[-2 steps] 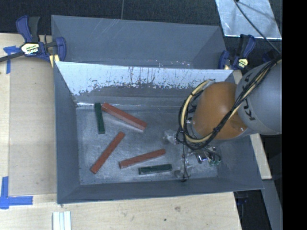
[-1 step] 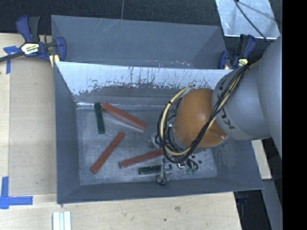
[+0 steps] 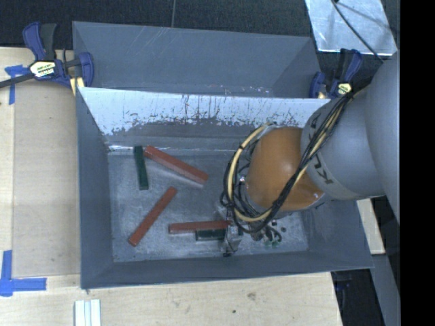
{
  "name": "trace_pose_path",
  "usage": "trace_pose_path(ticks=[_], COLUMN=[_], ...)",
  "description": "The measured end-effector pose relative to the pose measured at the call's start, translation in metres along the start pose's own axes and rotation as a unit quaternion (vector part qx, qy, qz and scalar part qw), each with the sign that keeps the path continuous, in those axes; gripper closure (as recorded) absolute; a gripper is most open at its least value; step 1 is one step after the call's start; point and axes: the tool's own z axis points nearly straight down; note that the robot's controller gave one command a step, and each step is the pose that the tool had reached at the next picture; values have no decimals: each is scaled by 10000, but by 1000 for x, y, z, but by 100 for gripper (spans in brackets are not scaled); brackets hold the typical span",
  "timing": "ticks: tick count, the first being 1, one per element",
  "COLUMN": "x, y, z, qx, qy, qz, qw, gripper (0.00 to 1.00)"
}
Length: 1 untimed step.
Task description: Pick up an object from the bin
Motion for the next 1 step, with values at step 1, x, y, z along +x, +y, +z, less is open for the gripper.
trace_pose_path(ticks=[1], x=[-5], y=[-2], z=[-22], qx=[3], qy=[7], qz=[-102], qw=[9999], gripper=[100])
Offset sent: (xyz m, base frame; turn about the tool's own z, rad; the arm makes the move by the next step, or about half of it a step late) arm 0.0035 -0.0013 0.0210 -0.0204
